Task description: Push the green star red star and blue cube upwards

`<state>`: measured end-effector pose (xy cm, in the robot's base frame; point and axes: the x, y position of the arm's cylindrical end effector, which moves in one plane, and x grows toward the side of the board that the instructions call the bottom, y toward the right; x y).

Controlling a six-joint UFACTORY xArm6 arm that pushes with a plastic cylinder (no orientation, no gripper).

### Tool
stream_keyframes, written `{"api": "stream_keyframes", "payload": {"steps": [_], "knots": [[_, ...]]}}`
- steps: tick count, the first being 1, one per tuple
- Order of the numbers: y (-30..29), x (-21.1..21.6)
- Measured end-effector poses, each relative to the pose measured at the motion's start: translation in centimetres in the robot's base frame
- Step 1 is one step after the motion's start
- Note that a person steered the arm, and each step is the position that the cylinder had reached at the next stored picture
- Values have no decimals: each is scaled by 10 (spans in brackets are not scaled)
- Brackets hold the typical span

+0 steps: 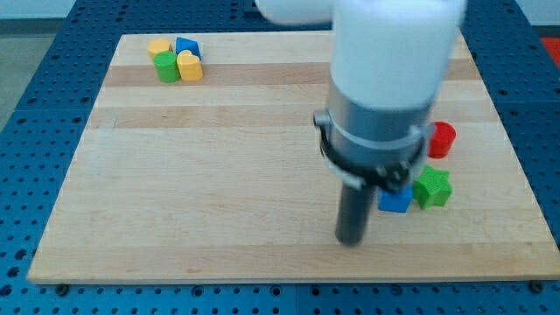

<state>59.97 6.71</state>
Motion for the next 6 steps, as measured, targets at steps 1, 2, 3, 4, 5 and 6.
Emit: {"api": "stream_keyframes", "payload": {"steps": [1, 2, 3, 4, 5, 6], "knots": [[11, 7], [47, 7], [47, 3], [48, -71], [57, -180], [59, -244]]}}
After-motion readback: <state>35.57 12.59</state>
